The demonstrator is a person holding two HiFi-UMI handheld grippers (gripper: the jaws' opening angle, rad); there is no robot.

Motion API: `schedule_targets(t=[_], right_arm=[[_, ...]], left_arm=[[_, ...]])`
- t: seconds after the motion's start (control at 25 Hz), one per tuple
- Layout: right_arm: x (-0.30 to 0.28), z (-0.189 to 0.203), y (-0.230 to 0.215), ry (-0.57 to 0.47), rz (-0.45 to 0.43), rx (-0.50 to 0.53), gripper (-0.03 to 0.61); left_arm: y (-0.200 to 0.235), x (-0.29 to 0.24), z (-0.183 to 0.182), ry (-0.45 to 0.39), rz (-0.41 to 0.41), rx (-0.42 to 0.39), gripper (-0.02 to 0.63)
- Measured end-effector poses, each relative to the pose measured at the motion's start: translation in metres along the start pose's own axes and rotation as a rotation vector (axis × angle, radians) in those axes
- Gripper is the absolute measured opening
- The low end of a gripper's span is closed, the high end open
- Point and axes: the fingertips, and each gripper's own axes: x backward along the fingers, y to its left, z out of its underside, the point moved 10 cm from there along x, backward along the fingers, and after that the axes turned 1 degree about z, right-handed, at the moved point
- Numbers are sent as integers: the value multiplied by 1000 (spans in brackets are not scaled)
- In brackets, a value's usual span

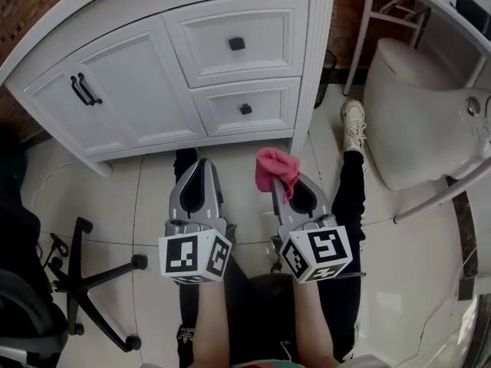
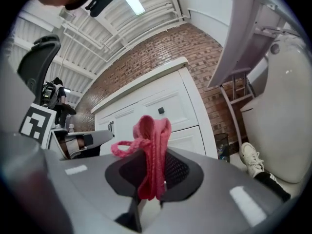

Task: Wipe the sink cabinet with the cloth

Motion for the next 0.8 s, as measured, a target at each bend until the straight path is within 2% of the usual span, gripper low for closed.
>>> schedule_targets(t=[0.08,0.2,0.4,0.56,0.8], right_arm=[[4,-9,6,-29,-22,3,61],[11,-20,18,-63,-14,62,61],[22,-30,26,-89,1,75,61],[26,-36,26,-104,2,79,61],[29,-38,27,-106,6,78,61]], left_arm=[[-7,15,-3,13,26,-21,15],[-12,27,-6,-7,76,-96,15],[-15,36,-22,-42,59,-56,14],[-12,40,-19,-27,18,-102,15],[-8,43,-23,-39,14,-106,15]])
